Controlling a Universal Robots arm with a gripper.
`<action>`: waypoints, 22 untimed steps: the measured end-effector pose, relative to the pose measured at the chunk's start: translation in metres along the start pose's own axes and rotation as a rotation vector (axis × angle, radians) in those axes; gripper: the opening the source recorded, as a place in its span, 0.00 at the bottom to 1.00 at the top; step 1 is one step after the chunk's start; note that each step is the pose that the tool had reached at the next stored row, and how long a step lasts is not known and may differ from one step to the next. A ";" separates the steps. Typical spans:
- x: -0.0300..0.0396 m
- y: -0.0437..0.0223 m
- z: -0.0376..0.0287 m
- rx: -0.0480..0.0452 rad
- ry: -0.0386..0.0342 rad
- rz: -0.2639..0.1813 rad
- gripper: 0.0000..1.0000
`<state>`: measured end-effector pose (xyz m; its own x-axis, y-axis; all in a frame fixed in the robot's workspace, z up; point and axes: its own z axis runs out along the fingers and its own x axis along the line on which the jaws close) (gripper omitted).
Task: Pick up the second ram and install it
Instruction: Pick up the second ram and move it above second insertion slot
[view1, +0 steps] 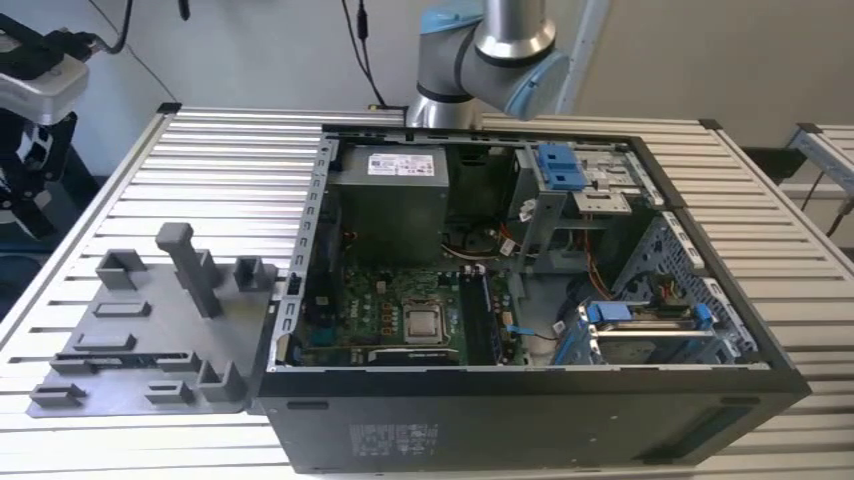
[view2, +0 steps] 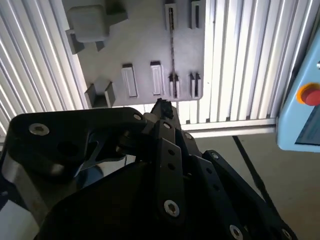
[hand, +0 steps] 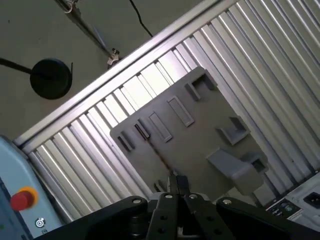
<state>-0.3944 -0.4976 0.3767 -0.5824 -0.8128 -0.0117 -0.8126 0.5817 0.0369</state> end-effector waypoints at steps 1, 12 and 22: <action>0.0000 0.0000 0.0002 -0.0002 0.0006 -0.019 0.11; 0.0000 -0.0001 0.0026 -0.0023 0.0080 -0.218 0.11; 0.0001 -0.0002 0.0040 -0.0028 0.0137 -0.400 0.11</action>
<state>-0.3944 -0.4977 0.3727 -0.2199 -0.9754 -0.0123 -0.9750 0.2194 0.0348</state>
